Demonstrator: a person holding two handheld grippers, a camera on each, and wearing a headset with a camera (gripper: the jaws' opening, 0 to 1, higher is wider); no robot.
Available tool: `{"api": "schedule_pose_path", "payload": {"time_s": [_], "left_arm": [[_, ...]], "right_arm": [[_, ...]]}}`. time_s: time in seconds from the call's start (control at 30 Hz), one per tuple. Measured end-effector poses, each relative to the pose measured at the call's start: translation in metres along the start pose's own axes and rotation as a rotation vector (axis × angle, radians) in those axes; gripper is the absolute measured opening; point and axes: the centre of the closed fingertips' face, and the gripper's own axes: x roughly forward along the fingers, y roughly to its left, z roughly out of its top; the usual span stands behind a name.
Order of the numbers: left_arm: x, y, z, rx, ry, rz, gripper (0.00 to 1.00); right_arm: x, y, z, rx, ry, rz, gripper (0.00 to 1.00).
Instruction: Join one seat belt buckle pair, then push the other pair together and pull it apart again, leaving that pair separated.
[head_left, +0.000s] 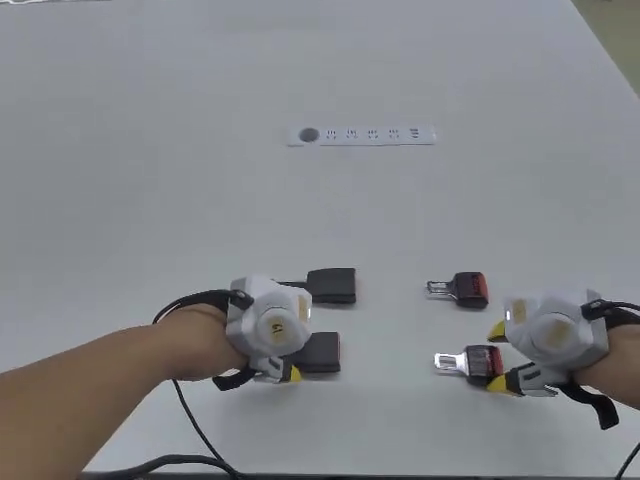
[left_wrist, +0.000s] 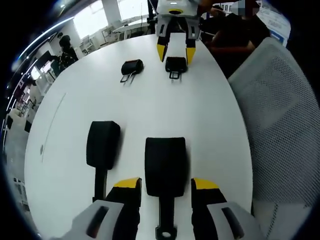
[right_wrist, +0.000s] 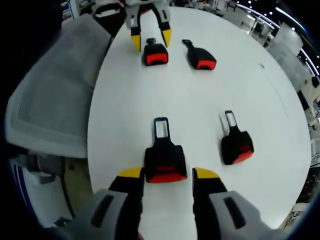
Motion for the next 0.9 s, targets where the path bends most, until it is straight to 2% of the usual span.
{"api": "schedule_pose_path", "payload": {"time_s": [0.1,0.23,0.27,0.3,0.37,0.47,0.67,0.9], "left_arm": [[0.0009,0.0025,-0.0008,0.016,0.01,0.001,0.39],[0.0027,-0.0012,-0.0005,0.028,0.005,-0.018,0.33],[0.0038,-0.0016,-0.0015,0.039,0.004,-0.015,0.33],[0.004,-0.002,-0.0022,0.046,0.006,-0.014,0.33],[0.0051,-0.0024,-0.0029,0.095,0.008,-0.001,0.33],[0.0065,-0.0032,-0.0039,0.11,0.024,0.009,0.32],[0.0058,-0.002,-0.0045,0.075,0.035,0.019,0.32],[0.0066,-0.001,-0.0054,0.05,0.041,0.005,0.32]], "right_arm": [[0.0016,0.0006,0.002,-0.002,-0.001,0.014,0.36],[0.0037,0.0026,0.0036,-0.019,0.001,0.029,0.34],[0.0043,0.0012,0.0001,-0.102,0.034,0.025,0.34],[0.0059,0.0016,-0.0022,-0.147,0.06,0.021,0.34],[0.0074,0.0032,-0.0002,-0.109,0.063,0.026,0.33],[0.0075,0.0023,-0.0014,-0.108,0.074,0.031,0.33],[0.0082,0.002,-0.0013,-0.055,0.036,0.047,0.33],[0.0088,0.0026,-0.0012,-0.065,0.045,0.074,0.33]]}}
